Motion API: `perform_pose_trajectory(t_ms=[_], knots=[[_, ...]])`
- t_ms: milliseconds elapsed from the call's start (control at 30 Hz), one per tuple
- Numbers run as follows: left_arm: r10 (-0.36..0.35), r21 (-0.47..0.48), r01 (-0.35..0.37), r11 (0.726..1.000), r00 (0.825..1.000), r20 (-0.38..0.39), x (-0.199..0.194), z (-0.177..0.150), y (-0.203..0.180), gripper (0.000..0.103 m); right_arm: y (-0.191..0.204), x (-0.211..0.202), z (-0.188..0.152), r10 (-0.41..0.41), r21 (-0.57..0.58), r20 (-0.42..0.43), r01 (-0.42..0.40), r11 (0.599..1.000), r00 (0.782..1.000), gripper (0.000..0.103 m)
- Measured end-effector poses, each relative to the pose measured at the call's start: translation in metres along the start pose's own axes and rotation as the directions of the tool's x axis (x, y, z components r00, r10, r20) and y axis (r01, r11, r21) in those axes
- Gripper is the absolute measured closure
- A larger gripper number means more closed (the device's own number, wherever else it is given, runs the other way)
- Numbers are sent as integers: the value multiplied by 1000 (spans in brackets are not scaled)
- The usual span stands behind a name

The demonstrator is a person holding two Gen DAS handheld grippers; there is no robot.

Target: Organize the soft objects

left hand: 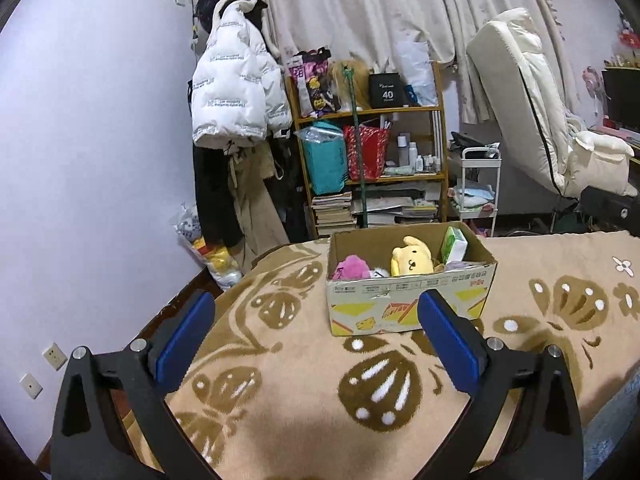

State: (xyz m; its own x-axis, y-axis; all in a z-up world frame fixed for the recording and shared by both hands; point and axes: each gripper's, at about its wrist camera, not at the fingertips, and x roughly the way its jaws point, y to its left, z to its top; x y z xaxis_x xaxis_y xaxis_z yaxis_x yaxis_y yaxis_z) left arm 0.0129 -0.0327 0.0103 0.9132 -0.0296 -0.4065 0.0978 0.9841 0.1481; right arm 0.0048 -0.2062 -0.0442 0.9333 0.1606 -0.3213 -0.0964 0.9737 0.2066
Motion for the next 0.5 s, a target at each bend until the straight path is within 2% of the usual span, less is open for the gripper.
perform_pose_trajectory(t_ms=[133,400,500], knots=[[-19,6,19,1000,1000,-15,5,-4,-4,3,-3,0,-6,-6,2,7,6,1000,1000,0],[-39,-28,38,999,998,-53,20,-12,1,3,-8,15,-14,-30,4,-45,30,1000,999,0],[-38,-27,36,999,997,-63,24,-14,0,3,-10,15,-16,-39,11,-28,40,999,999,0]])
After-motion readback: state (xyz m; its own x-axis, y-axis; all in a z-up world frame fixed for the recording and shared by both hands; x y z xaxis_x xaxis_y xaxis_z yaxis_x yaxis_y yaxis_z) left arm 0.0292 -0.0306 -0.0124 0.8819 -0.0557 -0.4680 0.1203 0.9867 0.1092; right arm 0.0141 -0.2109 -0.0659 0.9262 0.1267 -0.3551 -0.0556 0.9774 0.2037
